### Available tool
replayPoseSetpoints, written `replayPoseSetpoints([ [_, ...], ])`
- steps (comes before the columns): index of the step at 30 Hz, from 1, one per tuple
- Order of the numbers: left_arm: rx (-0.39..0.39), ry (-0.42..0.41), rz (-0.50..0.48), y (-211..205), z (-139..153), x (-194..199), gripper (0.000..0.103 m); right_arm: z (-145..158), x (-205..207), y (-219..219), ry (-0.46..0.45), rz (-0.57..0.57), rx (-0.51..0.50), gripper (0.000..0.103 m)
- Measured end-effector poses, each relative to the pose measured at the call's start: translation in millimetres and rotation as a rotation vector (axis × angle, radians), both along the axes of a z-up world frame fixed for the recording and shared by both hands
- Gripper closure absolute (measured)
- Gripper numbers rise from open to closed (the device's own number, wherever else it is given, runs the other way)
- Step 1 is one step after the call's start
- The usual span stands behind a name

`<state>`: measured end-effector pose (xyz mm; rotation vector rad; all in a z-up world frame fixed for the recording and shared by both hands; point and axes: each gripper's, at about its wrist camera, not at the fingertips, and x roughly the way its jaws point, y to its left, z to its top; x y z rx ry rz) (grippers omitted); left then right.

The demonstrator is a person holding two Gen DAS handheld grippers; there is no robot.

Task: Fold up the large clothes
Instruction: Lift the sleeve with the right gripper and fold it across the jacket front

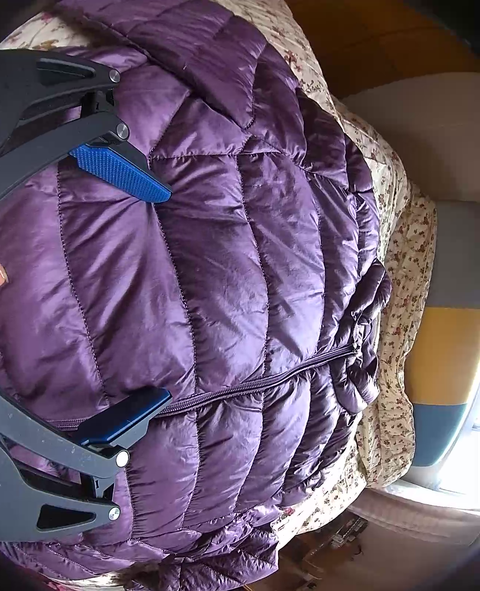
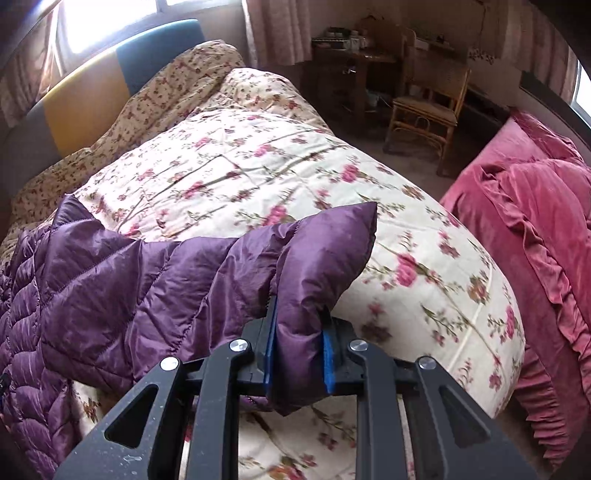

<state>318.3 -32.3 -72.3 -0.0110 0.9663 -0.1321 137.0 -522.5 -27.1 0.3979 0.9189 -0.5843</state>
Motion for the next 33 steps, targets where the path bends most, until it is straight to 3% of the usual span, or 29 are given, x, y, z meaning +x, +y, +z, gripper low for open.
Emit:
replayPoseSetpoints([
  [21, -0.043, 0.017, -0.008, 8.6, -2.3, 11.2, 0.003, 15.2, 31.8, 27.1, -0.057, 0.054, -0.02, 0.085],
  [33, -0.064, 0.016, -0.018, 14.6, 0.1, 16.3, 0.003, 40.4, 89.3, 82.2, -0.121, 0.178, -0.013, 0.087],
])
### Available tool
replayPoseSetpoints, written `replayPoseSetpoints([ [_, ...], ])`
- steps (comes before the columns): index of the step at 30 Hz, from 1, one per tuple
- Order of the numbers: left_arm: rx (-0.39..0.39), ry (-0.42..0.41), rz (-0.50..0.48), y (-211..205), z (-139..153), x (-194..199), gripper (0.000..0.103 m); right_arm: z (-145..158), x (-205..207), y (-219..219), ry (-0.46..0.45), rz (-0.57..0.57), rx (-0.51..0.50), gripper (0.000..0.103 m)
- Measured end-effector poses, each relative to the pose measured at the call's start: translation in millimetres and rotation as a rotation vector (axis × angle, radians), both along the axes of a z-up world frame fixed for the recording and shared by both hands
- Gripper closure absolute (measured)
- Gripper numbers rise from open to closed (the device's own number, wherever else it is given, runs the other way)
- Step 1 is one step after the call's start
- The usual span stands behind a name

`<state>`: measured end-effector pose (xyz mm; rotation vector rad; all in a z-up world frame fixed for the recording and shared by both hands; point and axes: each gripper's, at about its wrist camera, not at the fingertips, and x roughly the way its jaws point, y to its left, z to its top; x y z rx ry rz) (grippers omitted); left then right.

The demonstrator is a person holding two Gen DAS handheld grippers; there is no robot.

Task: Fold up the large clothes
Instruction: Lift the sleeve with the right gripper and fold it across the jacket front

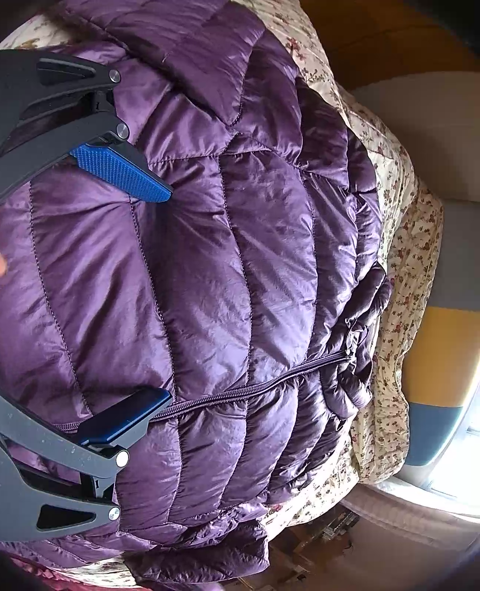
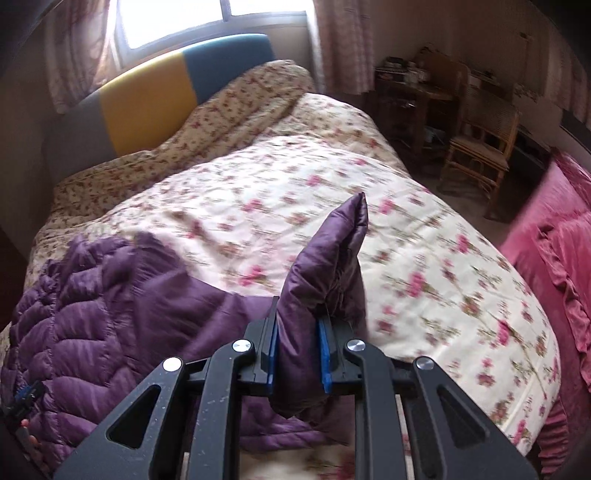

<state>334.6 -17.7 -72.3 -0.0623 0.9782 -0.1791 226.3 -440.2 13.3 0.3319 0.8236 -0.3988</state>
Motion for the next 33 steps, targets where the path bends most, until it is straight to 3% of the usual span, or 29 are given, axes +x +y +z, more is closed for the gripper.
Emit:
replayPoseSetpoints([
  [17, -0.07, -0.02, 0.007, 17.5, 3.3, -5.4, 0.003, 15.0, 84.9, 142.5, -0.059, 0.263, 0.06, 0.088],
  [30, -0.128, -0.027, -0.007, 32.0, 6.0, -12.0, 0.003, -15.6, 116.0, 235.0, 0.003, 0.444, 0.098, 0.088],
  [33, -0.149, -0.025, -0.007, 36.8, 6.5, -13.7, 0.003, -25.8, 116.4, 248.8, 0.023, 0.5, 0.14, 0.083],
])
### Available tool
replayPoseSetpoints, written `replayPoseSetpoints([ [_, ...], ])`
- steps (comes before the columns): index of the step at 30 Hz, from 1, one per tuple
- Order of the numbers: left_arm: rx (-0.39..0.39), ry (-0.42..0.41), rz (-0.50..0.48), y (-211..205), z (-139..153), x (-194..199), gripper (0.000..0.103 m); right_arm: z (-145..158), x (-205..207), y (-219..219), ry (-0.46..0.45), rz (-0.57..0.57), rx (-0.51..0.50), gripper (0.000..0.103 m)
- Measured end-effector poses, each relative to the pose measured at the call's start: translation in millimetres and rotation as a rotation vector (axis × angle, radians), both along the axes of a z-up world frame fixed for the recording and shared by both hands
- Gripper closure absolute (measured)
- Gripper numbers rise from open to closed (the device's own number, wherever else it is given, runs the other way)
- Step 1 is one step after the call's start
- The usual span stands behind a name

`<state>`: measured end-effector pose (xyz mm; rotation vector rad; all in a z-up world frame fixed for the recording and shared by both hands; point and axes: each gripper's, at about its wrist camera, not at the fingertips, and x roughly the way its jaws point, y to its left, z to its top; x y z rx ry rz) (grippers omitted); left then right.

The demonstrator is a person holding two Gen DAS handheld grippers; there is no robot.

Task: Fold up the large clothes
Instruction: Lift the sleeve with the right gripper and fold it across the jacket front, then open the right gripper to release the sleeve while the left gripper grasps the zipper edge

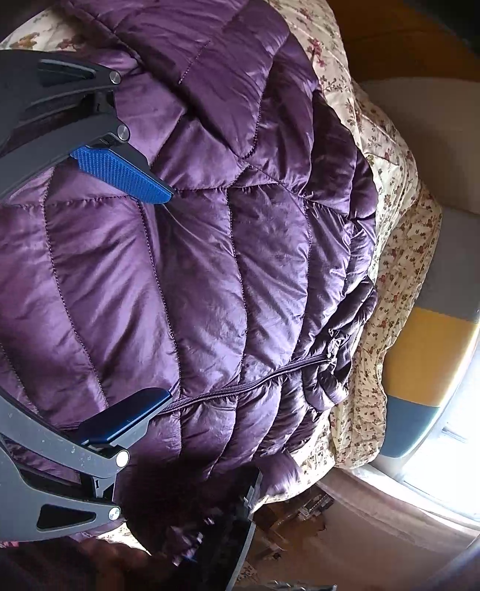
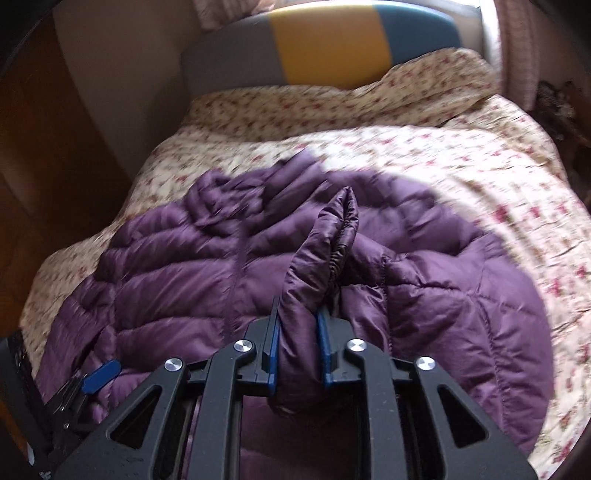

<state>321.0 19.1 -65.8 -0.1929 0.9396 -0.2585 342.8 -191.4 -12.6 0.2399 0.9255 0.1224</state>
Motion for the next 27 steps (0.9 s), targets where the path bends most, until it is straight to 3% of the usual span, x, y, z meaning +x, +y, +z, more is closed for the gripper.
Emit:
replayPoseSetpoints([
  [3, -0.008, 0.001, 0.002, 2.6, 0.7, -1.7, 0.003, -6.8, -5.2, 10.4, 0.005, 0.055, 0.028, 0.066],
  [6, -0.01, 0.004, 0.008, 4.1, 1.7, -3.8, 0.004, -5.4, -15.2, 16.2, -0.007, 0.084, 0.033, 0.066],
  [12, -0.034, 0.012, 0.018, 8.1, 8.2, -9.9, 0.007, 9.6, -30.4, 14.1, -0.039, 0.1, 0.049, 0.047],
  [16, -0.034, 0.013, 0.013, 4.4, 14.2, -13.4, 0.008, 26.6, -46.7, -2.3, -0.08, 0.076, 0.077, 0.042],
  [18, -0.022, 0.008, 0.013, -0.5, 18.4, -14.3, 0.014, 35.8, -55.5, -12.5, -0.107, 0.045, 0.073, 0.042],
  [22, -0.029, 0.008, -0.005, -11.6, 25.1, -12.7, 0.015, 52.2, -72.6, -42.4, -0.159, -0.057, 0.076, 0.042],
  [27, -0.046, -0.004, -0.06, -32.6, 32.0, -8.6, 0.021, 55.8, -89.9, -96.2, -0.162, -0.295, 0.043, 0.042],
])
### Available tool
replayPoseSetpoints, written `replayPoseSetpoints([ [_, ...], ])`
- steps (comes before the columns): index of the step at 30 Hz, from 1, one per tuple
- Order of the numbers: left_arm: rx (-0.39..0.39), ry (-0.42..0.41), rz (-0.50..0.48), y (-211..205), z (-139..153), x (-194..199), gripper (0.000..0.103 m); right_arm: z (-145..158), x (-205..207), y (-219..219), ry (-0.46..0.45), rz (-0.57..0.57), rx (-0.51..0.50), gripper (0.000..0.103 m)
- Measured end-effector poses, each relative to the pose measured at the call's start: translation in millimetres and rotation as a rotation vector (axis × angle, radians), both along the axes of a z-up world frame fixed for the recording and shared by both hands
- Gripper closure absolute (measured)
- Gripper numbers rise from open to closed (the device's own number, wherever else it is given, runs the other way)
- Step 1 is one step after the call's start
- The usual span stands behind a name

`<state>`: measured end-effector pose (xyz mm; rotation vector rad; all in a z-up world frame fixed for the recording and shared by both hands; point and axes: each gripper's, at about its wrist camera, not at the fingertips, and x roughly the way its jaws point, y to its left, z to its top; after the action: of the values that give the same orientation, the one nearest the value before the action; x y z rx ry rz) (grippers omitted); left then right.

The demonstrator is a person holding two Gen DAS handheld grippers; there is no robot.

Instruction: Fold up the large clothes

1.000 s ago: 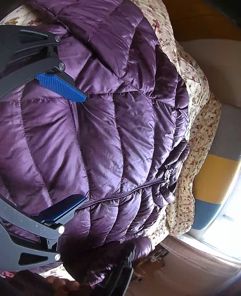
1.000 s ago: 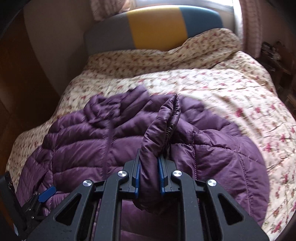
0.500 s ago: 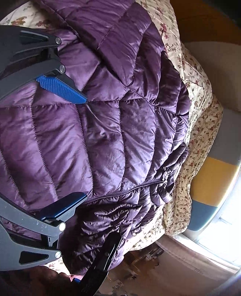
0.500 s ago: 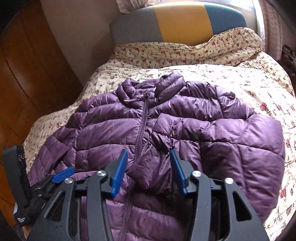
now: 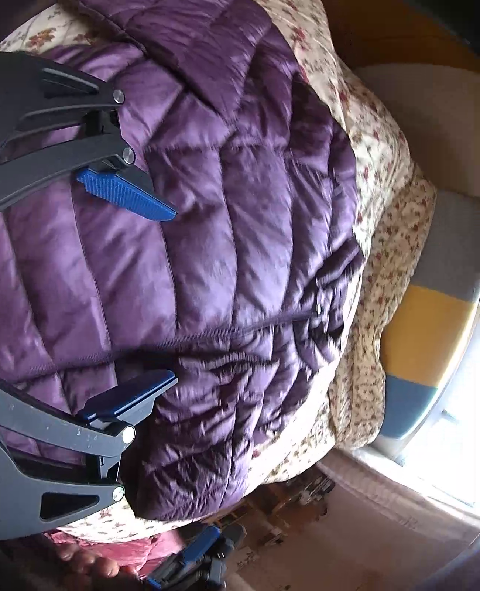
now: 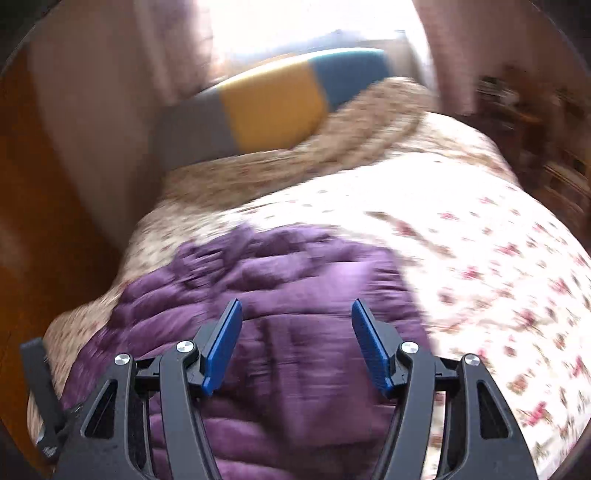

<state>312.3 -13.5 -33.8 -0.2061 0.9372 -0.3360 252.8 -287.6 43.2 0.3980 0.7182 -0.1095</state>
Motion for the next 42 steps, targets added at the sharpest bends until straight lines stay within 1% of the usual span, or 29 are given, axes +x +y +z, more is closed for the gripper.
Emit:
replayPoseSetpoints([
  [1, -0.015, 0.002, -0.019, -5.8, 0.2, 2.0, 0.026, -2.6, -1.3, -9.1, 0.016, -0.036, -0.005, 0.042],
  [2, -0.022, 0.003, -0.031, -9.8, 0.1, 3.7, 0.029, -8.2, -2.7, -21.2, 0.038, -0.085, -0.004, 0.043],
  [4, -0.043, 0.016, -0.061, -19.8, -1.2, 7.2, 0.034, -19.1, -3.5, -38.5, 0.075, -0.146, 0.011, 0.052],
  [5, -0.042, 0.017, -0.07, -24.1, -2.1, 8.4, 0.037, -26.1, -2.6, -44.1, 0.095, -0.161, 0.016, 0.053],
  [7, -0.057, 0.035, -0.107, -34.5, -6.4, 13.4, 0.052, -36.8, 1.7, -46.7, 0.13, -0.15, 0.022, 0.055],
  [9, -0.051, 0.049, -0.124, -41.9, -11.6, 17.0, 0.055, -45.0, 9.8, -40.4, 0.157, -0.113, 0.014, 0.055],
  [10, -0.046, 0.051, -0.129, -44.7, -13.6, 18.0, 0.058, -47.4, 14.2, -35.1, 0.165, -0.099, 0.009, 0.055],
  [11, -0.046, 0.056, -0.137, -47.3, -16.2, 19.7, 0.066, -49.7, 16.9, -32.5, 0.169, -0.087, 0.01, 0.055],
  [12, -0.045, 0.063, -0.138, -49.4, -18.6, 21.3, 0.079, -51.6, 20.4, -29.4, 0.171, -0.079, 0.011, 0.055],
  [13, -0.052, 0.068, -0.138, -50.1, -20.6, 23.0, 0.085, -52.4, 23.4, -25.0, 0.172, -0.071, 0.008, 0.055],
  [14, -0.062, 0.068, -0.14, -49.5, -21.6, 23.9, 0.088, -53.2, 26.2, -21.4, 0.174, -0.061, 0.007, 0.055],
  [15, -0.062, 0.065, -0.14, -48.3, -22.0, 23.9, 0.094, -54.3, 28.8, -19.3, 0.176, -0.05, 0.007, 0.055],
  [17, -0.07, 0.059, -0.136, -45.3, -21.6, 23.2, 0.094, -58.0, 34.9, -10.6, 0.179, -0.03, 0.0, 0.055],
  [18, -0.075, 0.057, -0.134, -43.0, -21.0, 22.6, 0.098, -60.3, 37.1, -5.8, 0.181, -0.016, -0.004, 0.054],
  [19, -0.083, 0.055, -0.127, -39.0, -20.2, 22.3, 0.098, -61.5, 39.4, -2.6, 0.182, -0.006, -0.007, 0.053],
  [25, -0.1, 0.03, -0.072, -8.7, -12.3, 17.7, 0.098, -69.5, 49.4, 14.1, 0.193, 0.029, -0.011, 0.05],
  [27, -0.094, 0.022, -0.05, 2.2, -10.0, 17.3, 0.1, -71.9, 52.2, 18.2, 0.198, 0.035, -0.009, 0.049],
  [35, -0.076, 0.0, 0.054, 56.3, -2.9, 17.0, 0.1, -78.8, 65.6, 37.7, 0.208, 0.063, -0.018, 0.045],
  [37, -0.085, -0.007, 0.077, 68.6, -3.1, 15.1, 0.1, -80.1, 68.9, 43.5, 0.202, 0.074, -0.016, 0.042],
  [42, -0.071, -0.002, 0.125, 90.8, -7.7, 10.9, 0.1, -83.6, 78.2, 65.9, 0.199, 0.117, -0.034, 0.04],
])
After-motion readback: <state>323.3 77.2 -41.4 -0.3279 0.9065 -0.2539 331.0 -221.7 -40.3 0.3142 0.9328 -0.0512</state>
